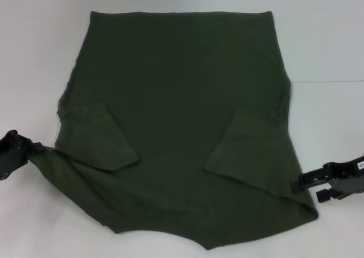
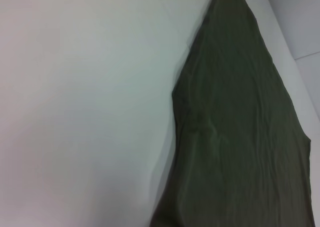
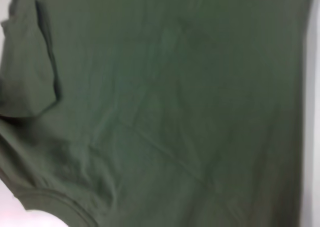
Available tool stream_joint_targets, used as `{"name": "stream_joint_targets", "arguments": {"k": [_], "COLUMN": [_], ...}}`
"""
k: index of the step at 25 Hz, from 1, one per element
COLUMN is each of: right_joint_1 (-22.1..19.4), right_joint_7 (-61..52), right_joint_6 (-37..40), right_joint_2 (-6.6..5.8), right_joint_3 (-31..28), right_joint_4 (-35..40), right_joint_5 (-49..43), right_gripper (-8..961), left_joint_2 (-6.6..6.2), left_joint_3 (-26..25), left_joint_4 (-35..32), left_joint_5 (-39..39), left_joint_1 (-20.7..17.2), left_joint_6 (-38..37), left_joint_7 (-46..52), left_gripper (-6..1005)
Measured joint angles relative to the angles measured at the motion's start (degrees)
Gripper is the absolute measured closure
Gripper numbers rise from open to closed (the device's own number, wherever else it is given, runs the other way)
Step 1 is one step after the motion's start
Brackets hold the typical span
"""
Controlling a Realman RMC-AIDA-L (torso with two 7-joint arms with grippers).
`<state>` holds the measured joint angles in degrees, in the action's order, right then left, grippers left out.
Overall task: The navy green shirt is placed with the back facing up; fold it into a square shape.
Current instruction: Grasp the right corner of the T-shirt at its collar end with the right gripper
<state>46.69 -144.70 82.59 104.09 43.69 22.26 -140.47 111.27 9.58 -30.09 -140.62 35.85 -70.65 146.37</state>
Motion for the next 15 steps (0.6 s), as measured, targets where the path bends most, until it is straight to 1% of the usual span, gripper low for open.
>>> {"name": "stream_joint_targets", "arguments": {"k": [5, 11, 15], "right_joint_1": [0.1, 0.1, 0.1], "right_joint_7": [0.0, -0.2, -0.3], "right_joint_6": [-0.3, -0.4, -0.9], "right_joint_2": [0.34, 0.34, 0.75], "right_joint_3": [0.6, 1.6, 3.3], "right_joint_4": [-0.1, -0.1, -0.1], "right_joint_5": [-1.5, -1.6, -1.6], "right_gripper": [28, 29, 29], "left_joint_2": [0.0, 0.0, 0.0], "left_joint_3": [0.1, 0.1, 0.2], "left_joint_4": [0.1, 0.1, 0.1], "left_joint_5": [0.0, 0.0, 0.0], "left_joint_1": [0.1, 0.1, 0.2], "left_joint_6": [0.1, 0.1, 0.1], "left_joint_7": [0.0, 0.0, 0.0], "left_gripper": [996, 997, 997]}}
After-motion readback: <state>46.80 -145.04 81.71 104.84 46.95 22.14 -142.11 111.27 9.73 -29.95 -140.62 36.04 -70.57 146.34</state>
